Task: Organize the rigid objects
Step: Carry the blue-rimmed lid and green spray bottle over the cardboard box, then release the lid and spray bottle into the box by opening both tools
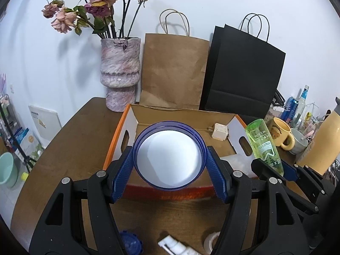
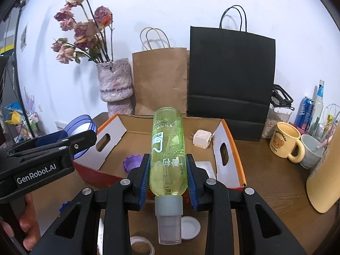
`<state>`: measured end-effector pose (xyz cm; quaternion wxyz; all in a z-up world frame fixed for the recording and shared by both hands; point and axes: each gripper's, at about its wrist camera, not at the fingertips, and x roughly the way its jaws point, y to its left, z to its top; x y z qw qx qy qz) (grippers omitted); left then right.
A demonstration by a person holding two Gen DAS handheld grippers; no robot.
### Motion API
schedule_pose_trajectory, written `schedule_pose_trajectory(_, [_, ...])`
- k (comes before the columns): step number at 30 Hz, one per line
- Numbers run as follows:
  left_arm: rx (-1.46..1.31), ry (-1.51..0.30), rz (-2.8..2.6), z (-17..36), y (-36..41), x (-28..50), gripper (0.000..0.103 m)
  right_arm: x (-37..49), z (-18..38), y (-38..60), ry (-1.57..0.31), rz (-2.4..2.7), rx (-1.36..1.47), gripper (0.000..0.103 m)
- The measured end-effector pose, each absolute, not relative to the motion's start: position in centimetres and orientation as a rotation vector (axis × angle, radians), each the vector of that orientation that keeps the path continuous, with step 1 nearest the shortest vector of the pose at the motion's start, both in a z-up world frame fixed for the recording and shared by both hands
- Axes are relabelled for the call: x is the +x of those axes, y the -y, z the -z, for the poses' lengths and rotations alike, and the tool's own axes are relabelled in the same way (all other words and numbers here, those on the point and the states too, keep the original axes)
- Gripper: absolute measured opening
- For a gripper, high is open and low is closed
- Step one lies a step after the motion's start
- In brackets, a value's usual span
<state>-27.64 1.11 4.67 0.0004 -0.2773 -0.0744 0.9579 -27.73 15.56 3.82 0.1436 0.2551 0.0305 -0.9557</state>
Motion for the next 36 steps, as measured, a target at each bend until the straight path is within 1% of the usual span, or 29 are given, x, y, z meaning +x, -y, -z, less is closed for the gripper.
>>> schedule_pose_trajectory(13, [-0.938, 0.223, -3.030, -3.1, -0.7, -32.3, 0.063, -33.3, -2.1, -15.1, -0.113, 2.736, 0.812, 0.035])
schedule_pose_trajectory(25, [-1.002, 0.165, -3.042, -1.3, 0.2, -36.1, 0.063, -37.2, -0.6, -14.9, -0.163, 2.712, 0.882, 0.035])
schedule_pose_trajectory(36, [-1.029, 0.126, -3.008, 0.2, 0.2, -37.3, 0.063, -39.1, 1.2, -15.1, -0.192, 2.680, 0.954, 0.035])
